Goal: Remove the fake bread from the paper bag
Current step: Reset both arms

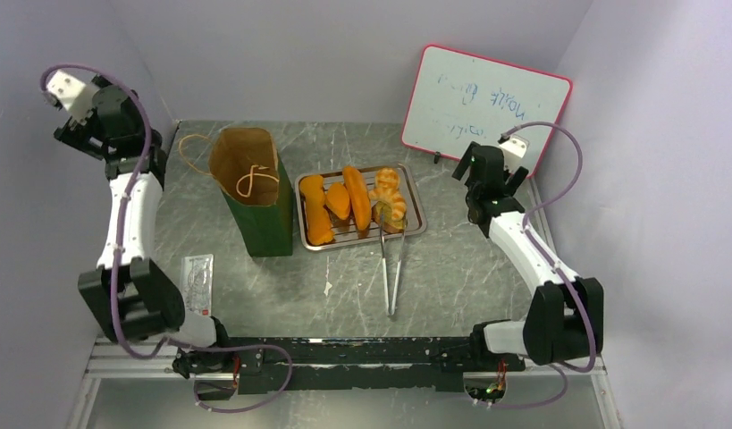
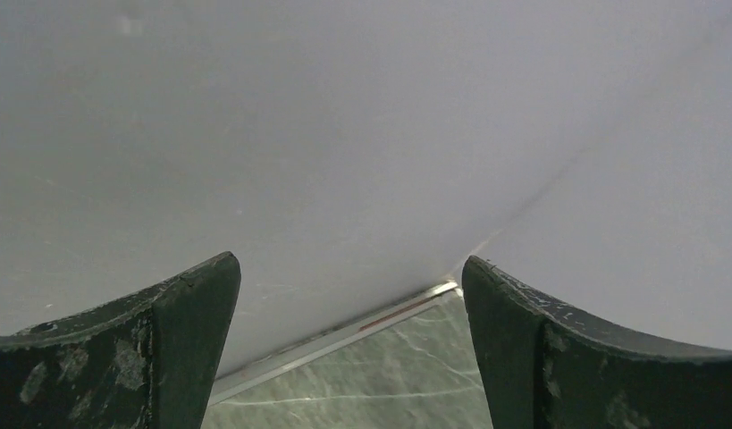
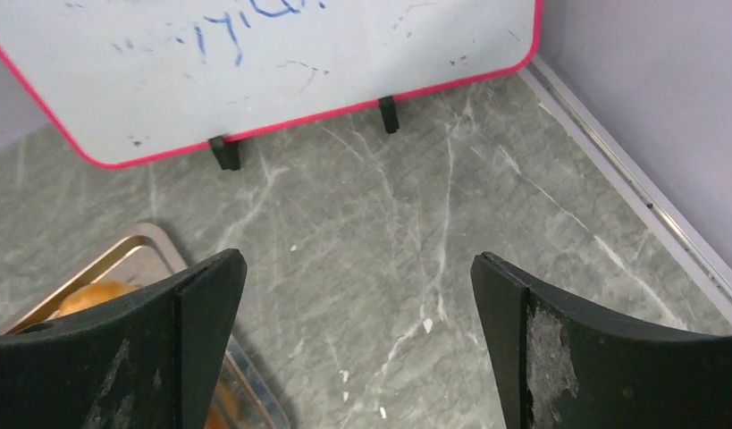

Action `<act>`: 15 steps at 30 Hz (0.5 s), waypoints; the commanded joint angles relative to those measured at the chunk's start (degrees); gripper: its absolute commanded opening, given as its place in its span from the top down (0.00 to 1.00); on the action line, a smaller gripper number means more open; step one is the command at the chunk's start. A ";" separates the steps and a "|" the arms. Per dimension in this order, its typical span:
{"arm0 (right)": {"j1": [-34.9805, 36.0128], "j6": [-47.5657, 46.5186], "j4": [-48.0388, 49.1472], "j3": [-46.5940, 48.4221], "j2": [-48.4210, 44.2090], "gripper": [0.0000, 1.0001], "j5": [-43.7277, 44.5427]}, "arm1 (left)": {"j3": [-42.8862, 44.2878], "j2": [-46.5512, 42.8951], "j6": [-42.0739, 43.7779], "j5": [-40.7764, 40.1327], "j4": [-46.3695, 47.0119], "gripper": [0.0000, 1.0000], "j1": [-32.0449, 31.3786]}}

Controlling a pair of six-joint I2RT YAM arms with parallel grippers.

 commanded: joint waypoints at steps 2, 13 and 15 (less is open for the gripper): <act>-2.10 0.39 1.88 0.73 4.86 0.00 1.31 | -5.70 6.48 -14.21 8.55 0.69 0.12 9.63; -3.15 3.98 3.95 2.04 13.35 0.00 3.23 | -43.16 4.86 12.31 39.32 55.21 0.18 11.48; -3.10 4.01 4.87 1.23 12.78 0.00 3.24 | -44.60 5.06 12.51 42.77 55.47 0.19 11.48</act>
